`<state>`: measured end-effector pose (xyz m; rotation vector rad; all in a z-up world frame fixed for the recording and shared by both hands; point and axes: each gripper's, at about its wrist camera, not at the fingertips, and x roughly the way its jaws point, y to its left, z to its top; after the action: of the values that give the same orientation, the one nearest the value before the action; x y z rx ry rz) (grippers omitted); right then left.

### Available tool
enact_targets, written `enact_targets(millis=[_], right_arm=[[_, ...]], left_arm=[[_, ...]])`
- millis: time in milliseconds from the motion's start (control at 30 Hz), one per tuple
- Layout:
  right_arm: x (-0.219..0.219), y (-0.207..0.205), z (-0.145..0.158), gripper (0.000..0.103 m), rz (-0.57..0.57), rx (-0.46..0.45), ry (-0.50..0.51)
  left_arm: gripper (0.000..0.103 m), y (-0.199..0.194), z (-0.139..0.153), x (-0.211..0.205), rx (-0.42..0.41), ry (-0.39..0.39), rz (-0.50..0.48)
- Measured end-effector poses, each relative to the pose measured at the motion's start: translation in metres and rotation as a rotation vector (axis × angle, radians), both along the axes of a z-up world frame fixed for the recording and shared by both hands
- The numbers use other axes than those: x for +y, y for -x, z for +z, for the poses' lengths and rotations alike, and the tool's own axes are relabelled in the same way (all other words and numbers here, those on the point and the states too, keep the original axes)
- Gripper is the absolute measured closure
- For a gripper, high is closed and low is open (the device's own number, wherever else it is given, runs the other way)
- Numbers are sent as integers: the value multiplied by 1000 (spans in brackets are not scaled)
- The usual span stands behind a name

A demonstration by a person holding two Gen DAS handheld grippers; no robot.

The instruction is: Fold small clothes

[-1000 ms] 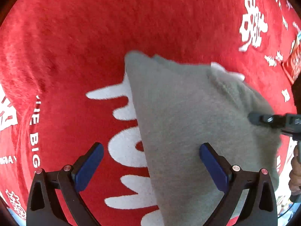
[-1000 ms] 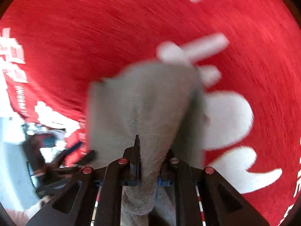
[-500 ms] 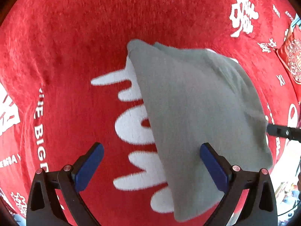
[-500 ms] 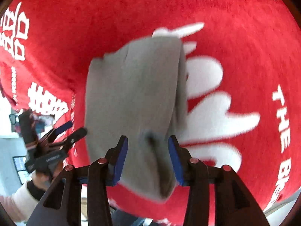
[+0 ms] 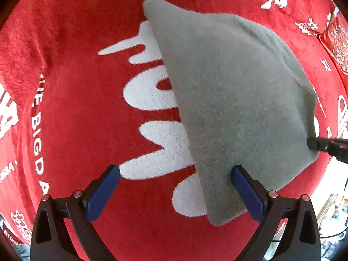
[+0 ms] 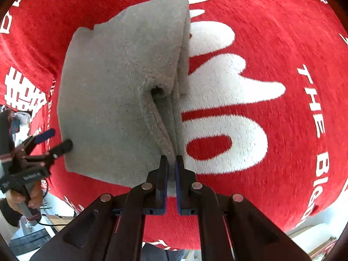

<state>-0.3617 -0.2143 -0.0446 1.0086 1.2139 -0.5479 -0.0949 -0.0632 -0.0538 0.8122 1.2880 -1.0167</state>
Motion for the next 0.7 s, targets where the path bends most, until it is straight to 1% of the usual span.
enact_targets(millis=[133, 233, 267, 300, 333, 367, 400, 467, 533, 567, 633, 667, 700], right_arm=[[-1, 9, 3, 95, -60, 1, -28], [-8, 21, 14, 95, -119, -4, -33], [-10, 21, 21, 88, -154, -7, -24], [-12, 24, 28, 84, -187, -6, -7], [-17, 26, 33, 82, -215, -21, 6], [-25, 26, 39, 78, -242, -57, 15], [-32, 24, 43, 64, -262, -91, 17], [-45, 16, 45, 48, -276, -136, 3], [-56, 2, 44, 48, -258, -156, 3], [-61, -8, 41, 50, -231, -142, 15], [-67, -24, 35, 60, -198, -113, 20], [-68, -31, 28, 74, -178, -90, 12], [-69, -40, 22, 84, -156, -54, 11]], left_arm=[[1, -12, 12, 0, -6, 9, 47], [1, -20, 20, -2, -27, 12, 74], [1, -22, 23, -3, -32, 14, 81], [1, -24, 26, -5, -37, 18, 88], [1, -26, 29, -7, -44, 24, 99], [1, -28, 30, -9, -50, 32, 110], [1, -32, 33, -11, -51, 43, 123], [1, -42, 35, -17, -46, 60, 161], [1, -47, 35, -24, -33, 68, 194], [1, -52, 35, -28, -29, 73, 212], [1, -56, 32, -36, -23, 79, 226], [1, -56, 31, -40, -22, 77, 226], [1, -56, 28, -43, -25, 73, 223]])
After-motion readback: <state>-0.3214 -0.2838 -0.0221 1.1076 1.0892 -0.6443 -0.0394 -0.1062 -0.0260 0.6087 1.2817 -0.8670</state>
